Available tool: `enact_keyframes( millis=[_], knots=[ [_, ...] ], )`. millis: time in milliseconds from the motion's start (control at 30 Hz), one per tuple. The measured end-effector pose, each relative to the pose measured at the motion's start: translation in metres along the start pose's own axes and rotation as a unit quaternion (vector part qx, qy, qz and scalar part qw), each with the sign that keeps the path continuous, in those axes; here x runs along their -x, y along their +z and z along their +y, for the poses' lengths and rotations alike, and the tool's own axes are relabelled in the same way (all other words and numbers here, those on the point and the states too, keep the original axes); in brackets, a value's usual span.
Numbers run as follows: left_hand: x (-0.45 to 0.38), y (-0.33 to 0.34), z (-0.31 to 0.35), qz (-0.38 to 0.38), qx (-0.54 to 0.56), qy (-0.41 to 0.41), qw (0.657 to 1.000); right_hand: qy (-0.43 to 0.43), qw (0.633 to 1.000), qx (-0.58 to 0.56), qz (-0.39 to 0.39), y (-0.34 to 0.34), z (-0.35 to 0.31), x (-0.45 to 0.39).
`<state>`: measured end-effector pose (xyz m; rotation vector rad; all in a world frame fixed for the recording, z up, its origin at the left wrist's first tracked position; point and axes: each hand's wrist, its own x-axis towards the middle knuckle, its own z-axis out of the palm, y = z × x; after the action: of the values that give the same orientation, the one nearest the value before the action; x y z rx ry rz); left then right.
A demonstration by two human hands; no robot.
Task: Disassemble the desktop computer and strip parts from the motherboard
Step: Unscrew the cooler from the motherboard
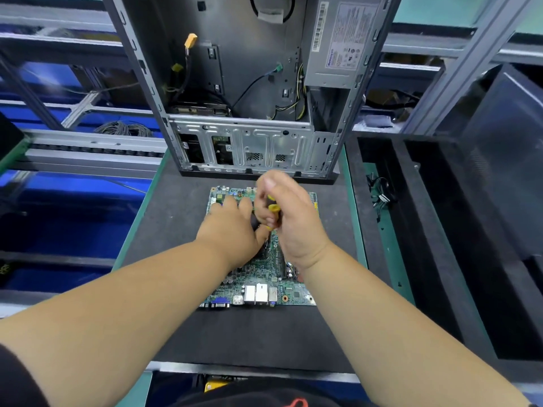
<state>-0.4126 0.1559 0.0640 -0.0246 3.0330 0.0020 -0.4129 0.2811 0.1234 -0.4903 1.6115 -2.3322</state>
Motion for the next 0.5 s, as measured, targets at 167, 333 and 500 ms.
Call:
enact_keyframes(
  millis=[167,333,500],
  knots=[
    [0.001,0.001,0.001,0.004,0.014,-0.015,1.0,0.005,0.998,0.027,0.051,-0.018,-0.001,0.008],
    [0.001,0.003,0.001,0.016,0.001,-0.015,1.0,-0.01,0.998,-0.01,0.054,-0.014,0.001,0.004],
    [0.003,0.001,0.004,0.016,-0.052,0.008,0.998,0.037,0.994,-0.066,-0.079,-0.01,-0.005,-0.009]
  ],
)
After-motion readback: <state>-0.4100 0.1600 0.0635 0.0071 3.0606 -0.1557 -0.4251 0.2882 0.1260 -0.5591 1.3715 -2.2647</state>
